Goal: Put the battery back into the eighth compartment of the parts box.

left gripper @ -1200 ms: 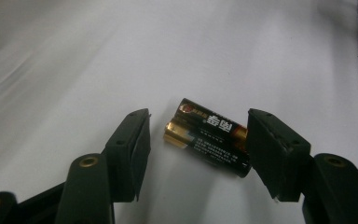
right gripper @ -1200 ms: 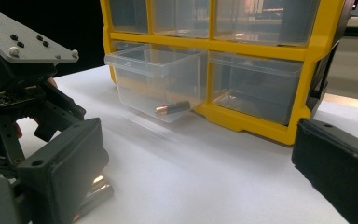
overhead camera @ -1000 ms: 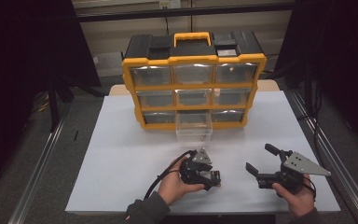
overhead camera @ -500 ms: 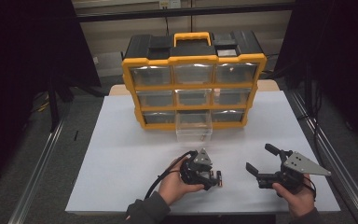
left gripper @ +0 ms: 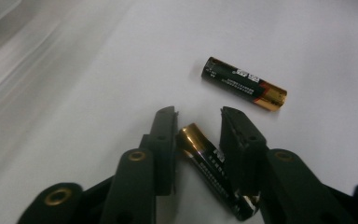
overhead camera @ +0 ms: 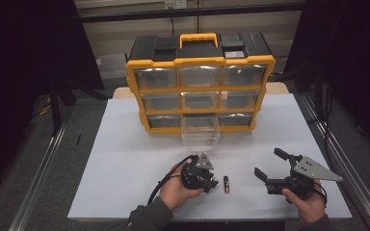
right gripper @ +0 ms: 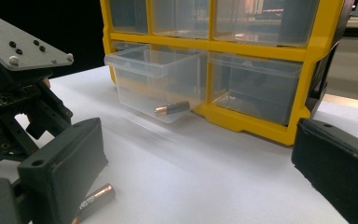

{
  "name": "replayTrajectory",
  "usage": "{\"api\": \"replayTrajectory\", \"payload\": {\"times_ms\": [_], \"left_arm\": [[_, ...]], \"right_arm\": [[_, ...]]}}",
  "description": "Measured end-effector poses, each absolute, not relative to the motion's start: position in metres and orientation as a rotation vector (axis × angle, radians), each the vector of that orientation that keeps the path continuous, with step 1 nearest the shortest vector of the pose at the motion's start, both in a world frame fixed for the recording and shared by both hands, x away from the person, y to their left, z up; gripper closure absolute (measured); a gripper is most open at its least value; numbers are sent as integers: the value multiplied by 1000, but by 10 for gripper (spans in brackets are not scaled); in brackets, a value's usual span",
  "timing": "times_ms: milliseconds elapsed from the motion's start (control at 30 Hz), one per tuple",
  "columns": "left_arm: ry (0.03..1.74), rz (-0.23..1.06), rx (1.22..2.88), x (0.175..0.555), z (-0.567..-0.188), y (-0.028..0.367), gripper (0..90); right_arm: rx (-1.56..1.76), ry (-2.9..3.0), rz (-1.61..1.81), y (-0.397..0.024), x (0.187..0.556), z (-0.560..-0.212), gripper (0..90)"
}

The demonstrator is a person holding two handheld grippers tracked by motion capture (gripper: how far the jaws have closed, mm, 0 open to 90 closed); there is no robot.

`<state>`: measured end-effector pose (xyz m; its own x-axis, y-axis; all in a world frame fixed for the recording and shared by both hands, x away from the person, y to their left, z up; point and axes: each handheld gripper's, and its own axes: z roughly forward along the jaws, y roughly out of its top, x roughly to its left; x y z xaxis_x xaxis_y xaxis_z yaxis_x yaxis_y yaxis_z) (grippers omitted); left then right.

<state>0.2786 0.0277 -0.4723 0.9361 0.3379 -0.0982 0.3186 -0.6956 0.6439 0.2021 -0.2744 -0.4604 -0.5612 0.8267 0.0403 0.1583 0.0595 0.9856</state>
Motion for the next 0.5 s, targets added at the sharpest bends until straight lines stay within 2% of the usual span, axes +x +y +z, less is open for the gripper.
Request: {"api": "replayTrajectory", "payload": {"times_ms": [100,167,333,467,500], "left_arm": [[434,21,2415,280,-471,31,689],[474,-8,2380,277,-471,32,639],[473,16,2380,274,-468,39,522],[515,-17,2377,267,-471,40,545],[480,16,2413,268,-470,42,561]], "right_arm": [[983,1783,1546,-274,202,-460,23],[982,1784,1544,-275,202,-460,23],[980,1785,1545,-274,202,-460,23],[978,1784,1547,-274,203,-460,23],[980,1786,1544,-274,202,-460,23]]}}
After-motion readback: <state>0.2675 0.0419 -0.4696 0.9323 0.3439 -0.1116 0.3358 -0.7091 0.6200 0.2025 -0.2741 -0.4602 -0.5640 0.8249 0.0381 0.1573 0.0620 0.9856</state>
